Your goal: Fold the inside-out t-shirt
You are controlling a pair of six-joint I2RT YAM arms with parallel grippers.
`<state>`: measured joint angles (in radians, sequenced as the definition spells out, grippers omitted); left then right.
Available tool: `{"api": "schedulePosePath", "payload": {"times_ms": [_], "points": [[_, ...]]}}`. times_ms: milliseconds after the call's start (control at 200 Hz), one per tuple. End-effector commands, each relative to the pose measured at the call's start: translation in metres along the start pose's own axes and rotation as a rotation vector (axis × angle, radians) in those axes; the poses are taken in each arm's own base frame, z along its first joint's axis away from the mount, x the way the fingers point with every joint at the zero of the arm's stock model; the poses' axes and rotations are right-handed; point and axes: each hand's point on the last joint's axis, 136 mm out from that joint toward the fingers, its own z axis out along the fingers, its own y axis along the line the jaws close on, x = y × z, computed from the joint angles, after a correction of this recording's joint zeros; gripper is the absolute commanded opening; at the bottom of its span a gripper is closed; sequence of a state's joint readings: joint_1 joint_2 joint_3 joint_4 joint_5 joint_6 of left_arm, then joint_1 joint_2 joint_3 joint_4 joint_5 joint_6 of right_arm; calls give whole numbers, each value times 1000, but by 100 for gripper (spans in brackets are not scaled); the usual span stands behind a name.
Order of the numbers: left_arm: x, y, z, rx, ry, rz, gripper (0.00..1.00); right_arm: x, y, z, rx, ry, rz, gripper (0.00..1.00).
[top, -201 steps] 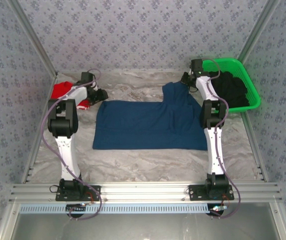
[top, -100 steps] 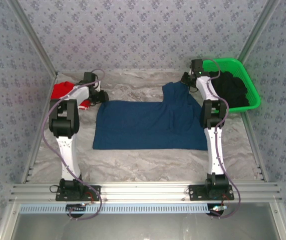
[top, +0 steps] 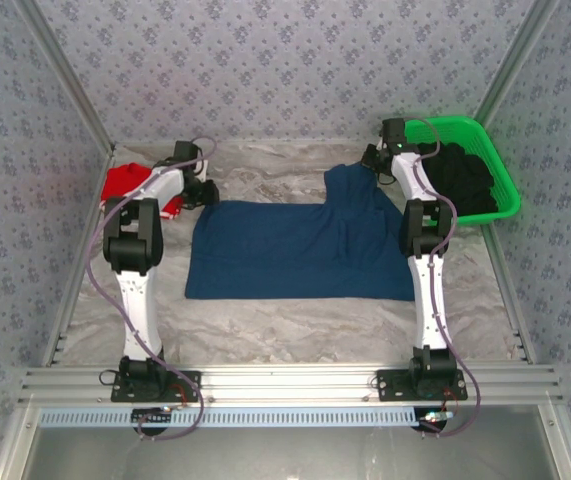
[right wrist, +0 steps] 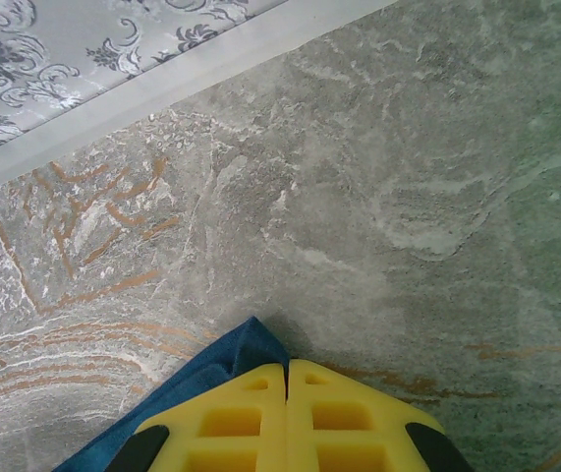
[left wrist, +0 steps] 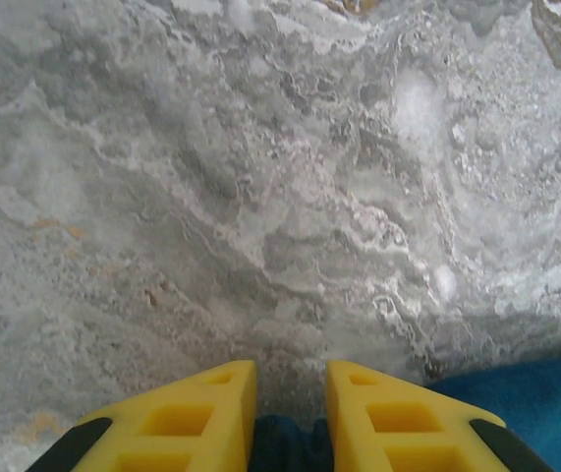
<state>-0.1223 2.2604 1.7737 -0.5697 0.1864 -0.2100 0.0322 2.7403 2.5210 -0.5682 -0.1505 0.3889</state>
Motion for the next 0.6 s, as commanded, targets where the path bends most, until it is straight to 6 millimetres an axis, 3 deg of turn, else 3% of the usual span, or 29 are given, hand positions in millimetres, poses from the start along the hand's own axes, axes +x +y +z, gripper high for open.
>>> {"api": "schedulePosePath", "payload": {"times_ms": [0,455,595], "points": [[-3,6,5,-24,20,-13,24,-9,0,-13,-1,-12,16,0],[-11,11,3,-17,17,-38,0,-13,2,-16,-8,-21,16,0],[-24,9,-7,7,-36,-54,0,-21,6,-22,-22,-40,24,0]]}}
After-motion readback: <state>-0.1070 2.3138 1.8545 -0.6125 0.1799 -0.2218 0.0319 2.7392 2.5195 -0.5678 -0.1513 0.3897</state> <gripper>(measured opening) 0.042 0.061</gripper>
